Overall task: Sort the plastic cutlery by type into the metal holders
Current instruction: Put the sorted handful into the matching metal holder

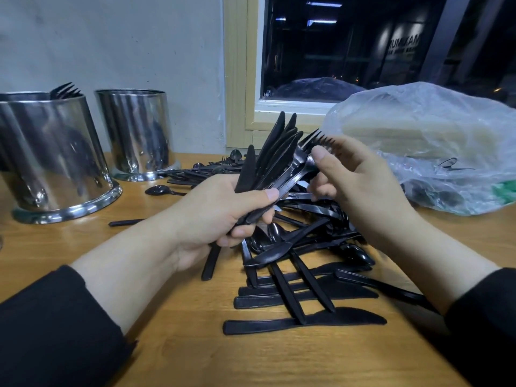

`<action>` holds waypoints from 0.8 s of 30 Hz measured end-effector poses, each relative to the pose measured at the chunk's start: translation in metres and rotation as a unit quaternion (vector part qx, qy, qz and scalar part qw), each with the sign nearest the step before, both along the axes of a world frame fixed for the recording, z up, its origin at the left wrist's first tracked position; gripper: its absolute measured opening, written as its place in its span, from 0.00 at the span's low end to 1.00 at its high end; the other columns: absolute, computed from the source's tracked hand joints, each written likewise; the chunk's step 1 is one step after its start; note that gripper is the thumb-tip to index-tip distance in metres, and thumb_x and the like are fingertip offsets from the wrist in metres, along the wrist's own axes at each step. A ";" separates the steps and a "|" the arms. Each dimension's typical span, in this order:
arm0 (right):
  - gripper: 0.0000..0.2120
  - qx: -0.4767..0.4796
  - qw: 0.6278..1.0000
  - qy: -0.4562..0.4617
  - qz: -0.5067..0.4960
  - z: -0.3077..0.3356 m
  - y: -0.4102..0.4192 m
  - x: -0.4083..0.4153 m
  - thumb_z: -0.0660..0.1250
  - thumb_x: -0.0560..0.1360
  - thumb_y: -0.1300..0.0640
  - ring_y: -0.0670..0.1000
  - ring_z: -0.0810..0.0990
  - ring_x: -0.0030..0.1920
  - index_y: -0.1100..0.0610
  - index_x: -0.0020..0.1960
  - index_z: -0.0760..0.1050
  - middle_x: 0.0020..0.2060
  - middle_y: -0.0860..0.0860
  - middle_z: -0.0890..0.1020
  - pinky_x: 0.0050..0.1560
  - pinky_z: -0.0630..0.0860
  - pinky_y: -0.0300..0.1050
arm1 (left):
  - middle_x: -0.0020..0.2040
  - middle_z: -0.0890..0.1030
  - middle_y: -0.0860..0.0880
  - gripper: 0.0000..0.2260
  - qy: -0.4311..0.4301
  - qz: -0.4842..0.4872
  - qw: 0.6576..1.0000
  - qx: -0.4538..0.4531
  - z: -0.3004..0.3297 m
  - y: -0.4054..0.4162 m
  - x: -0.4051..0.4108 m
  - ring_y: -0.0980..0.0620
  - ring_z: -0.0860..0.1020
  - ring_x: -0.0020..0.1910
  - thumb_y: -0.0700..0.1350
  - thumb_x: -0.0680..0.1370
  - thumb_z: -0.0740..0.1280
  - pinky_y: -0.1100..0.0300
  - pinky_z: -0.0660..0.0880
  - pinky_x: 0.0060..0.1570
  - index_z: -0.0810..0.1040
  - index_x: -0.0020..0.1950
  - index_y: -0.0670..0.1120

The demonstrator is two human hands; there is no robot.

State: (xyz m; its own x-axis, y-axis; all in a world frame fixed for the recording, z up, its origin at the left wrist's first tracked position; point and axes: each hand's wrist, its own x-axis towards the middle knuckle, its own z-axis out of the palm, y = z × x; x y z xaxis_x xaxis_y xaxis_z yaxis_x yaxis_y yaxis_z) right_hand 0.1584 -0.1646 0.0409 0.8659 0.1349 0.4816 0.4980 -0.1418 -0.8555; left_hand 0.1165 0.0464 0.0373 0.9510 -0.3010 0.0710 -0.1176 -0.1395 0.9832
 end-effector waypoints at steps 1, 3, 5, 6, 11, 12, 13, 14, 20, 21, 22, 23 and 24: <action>0.12 0.004 0.999 0.024 0.026 -0.001 0.002 -0.001 0.67 0.81 0.51 0.53 0.80 0.36 0.57 0.58 0.78 0.41 0.56 0.82 0.41 0.78 0.48 | 0.35 0.78 0.50 0.08 0.000 -0.004 1.000 0.007 -0.001 0.001 0.000 0.56 0.63 0.24 0.46 0.83 0.66 0.65 0.55 0.22 0.76 0.46 0.43; 0.15 -0.001 0.998 0.040 0.050 -0.002 0.004 -0.003 0.65 0.81 0.49 0.56 0.77 0.36 0.62 0.55 0.78 0.42 0.61 0.83 0.38 0.74 0.51 | 0.37 0.79 0.48 0.07 -0.002 -0.019 1.000 0.019 -0.001 0.000 -0.001 0.56 0.63 0.24 0.46 0.83 0.67 0.65 0.56 0.22 0.78 0.49 0.44; 0.15 0.004 0.998 0.035 0.050 -0.001 0.006 -0.005 0.64 0.82 0.50 0.54 0.74 0.33 0.64 0.54 0.77 0.36 0.58 0.80 0.34 0.71 0.45 | 0.39 0.79 0.47 0.08 -0.006 -0.025 1.000 0.015 -0.002 0.000 -0.001 0.56 0.63 0.25 0.47 0.83 0.67 0.65 0.56 0.22 0.78 0.52 0.42; 0.15 0.004 0.998 0.032 0.045 0.000 0.006 -0.006 0.64 0.83 0.50 0.53 0.73 0.32 0.64 0.53 0.77 0.34 0.56 0.79 0.33 0.69 0.42 | 0.38 0.79 0.47 0.09 -0.007 -0.023 1.000 0.011 -0.003 0.000 0.000 0.56 0.63 0.25 0.47 0.83 0.66 0.66 0.57 0.22 0.78 0.53 0.41; 0.14 0.019 1.000 -0.007 -0.004 0.008 0.007 -0.010 0.65 0.80 0.48 0.52 0.74 0.31 0.59 0.49 0.78 0.32 0.54 0.79 0.33 0.70 0.41 | 0.33 0.80 0.51 0.14 -0.044 0.069 0.997 -0.012 0.000 -0.001 -0.003 0.56 0.64 0.24 0.50 0.84 0.64 0.65 0.60 0.23 0.81 0.54 0.40; 0.15 0.026 0.999 -0.013 -0.018 0.012 0.008 -0.013 0.67 0.79 0.45 0.53 0.75 0.33 0.57 0.49 0.79 0.34 0.56 0.81 0.36 0.71 0.46 | 0.30 0.77 0.54 0.13 -0.062 0.114 0.991 -0.010 0.001 0.002 -0.004 0.57 0.65 0.23 0.51 0.84 0.64 0.65 0.62 0.24 0.82 0.52 0.42; 0.17 0.034 0.999 -0.016 -0.033 0.017 0.010 -0.015 0.68 0.77 0.41 0.55 0.76 0.34 0.55 0.49 0.80 0.36 0.57 0.82 0.38 0.72 0.52 | 0.28 0.76 0.55 0.13 -0.079 0.159 0.984 -0.020 0.002 0.007 -0.004 0.57 0.65 0.23 0.51 0.84 0.64 0.64 0.64 0.25 0.82 0.49 0.44; 0.19 0.044 0.998 -0.016 -0.043 0.022 0.013 -0.017 0.69 0.75 0.38 0.57 0.76 0.35 0.54 0.50 0.80 0.37 0.58 0.82 0.39 0.72 0.56 | 0.29 0.75 0.54 0.13 -0.095 0.200 0.974 -0.038 0.003 0.014 -0.003 0.57 0.66 0.23 0.53 0.83 0.65 0.62 0.65 0.27 0.82 0.45 0.47; 0.25 -0.012 0.997 -0.049 -0.058 0.050 0.061 -0.013 0.68 0.72 0.29 0.59 0.77 0.34 0.50 0.50 0.80 0.35 0.51 0.81 0.44 0.76 0.71 | 0.25 0.71 0.57 0.17 -0.148 0.346 0.917 -0.134 0.008 0.078 -0.024 0.55 0.67 0.25 0.58 0.79 0.68 0.57 0.62 0.29 0.78 0.31 0.56; 0.21 -0.027 0.995 -0.076 -0.052 0.061 0.079 -0.020 0.68 0.75 0.33 0.60 0.79 0.35 0.52 0.47 0.79 0.35 0.52 0.82 0.46 0.77 0.70 | 0.25 0.71 0.58 0.17 -0.153 0.354 0.912 -0.139 0.008 0.088 -0.029 0.55 0.67 0.25 0.57 0.80 0.68 0.56 0.63 0.29 0.78 0.31 0.57; 0.18 -0.043 0.992 -0.110 -0.047 0.073 0.098 -0.027 0.67 0.78 0.38 0.61 0.80 0.35 0.54 0.45 0.78 0.34 0.53 0.82 0.46 0.78 0.67 | 0.25 0.71 0.58 0.19 -0.157 0.361 0.908 -0.141 0.008 0.096 -0.034 0.55 0.67 0.26 0.55 0.81 0.68 0.57 0.63 0.29 0.78 0.30 0.57; 0.16 -0.056 0.987 -0.142 -0.040 0.084 0.116 -0.029 0.66 0.80 0.43 0.60 0.80 0.35 0.55 0.44 0.78 0.34 0.54 0.82 0.44 0.77 0.63 | 0.26 0.70 0.58 0.20 -0.157 0.371 0.904 -0.142 0.007 0.105 -0.038 0.56 0.67 0.26 0.54 0.82 0.68 0.57 0.63 0.29 0.78 0.29 0.57; 0.15 -0.062 0.983 -0.168 -0.032 0.093 0.133 -0.030 0.65 0.81 0.47 0.58 0.80 0.34 0.56 0.42 0.77 0.32 0.54 0.81 0.42 0.77 0.56 | 0.26 0.70 0.58 0.20 -0.157 0.383 0.899 -0.145 0.007 0.114 -0.042 0.56 0.67 0.26 0.54 0.82 0.67 0.56 0.63 0.29 0.77 0.29 0.56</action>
